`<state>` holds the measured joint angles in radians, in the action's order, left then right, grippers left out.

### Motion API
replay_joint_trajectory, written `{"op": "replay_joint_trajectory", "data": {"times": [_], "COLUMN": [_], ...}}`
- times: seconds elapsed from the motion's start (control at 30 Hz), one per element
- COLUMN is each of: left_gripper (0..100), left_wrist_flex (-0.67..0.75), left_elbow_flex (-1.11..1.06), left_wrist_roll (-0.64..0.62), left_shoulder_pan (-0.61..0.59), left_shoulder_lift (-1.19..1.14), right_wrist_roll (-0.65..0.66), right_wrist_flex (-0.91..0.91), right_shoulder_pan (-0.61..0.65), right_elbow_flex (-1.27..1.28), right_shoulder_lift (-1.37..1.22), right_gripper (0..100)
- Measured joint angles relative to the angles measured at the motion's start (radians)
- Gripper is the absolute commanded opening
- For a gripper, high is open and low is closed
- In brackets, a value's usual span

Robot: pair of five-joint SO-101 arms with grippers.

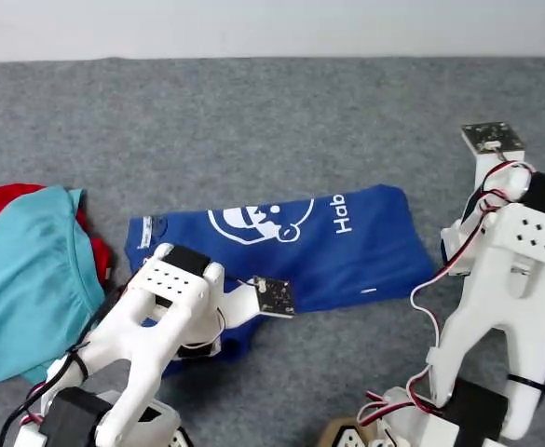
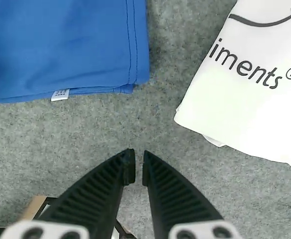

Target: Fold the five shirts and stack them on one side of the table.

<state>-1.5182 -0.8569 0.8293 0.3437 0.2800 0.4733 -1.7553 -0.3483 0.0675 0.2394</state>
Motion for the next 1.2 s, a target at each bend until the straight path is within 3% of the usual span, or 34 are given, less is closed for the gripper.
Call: {"op": "replay_joint_trajectory", "data": {"times": [0.67,0.87,1.2], "left_gripper": [1,1,1], "left_wrist_flex": [-0.002,0.078,0.227], "left_elbow_flex": [0.201,0.235,0.235], "left_wrist_roll": [0.003,0.025,0.035], "left_shoulder_pan": [-0.015,-0.103,-0.121], "left_shoulder_lift": [0.000,0.000,-0.158], "right_wrist_roll": [0.000,0.000,0.000], "right_wrist_flex": [0.000,0.000,0.000], "right_shoulder_pan": [0.000,0.000,0.000], "right_elbow_flex": [0.000,0.000,0.000], "right_shoulder_lift": [0.000,0.000,0.002], "right_gripper": [4.1,4.1,4.1]}}
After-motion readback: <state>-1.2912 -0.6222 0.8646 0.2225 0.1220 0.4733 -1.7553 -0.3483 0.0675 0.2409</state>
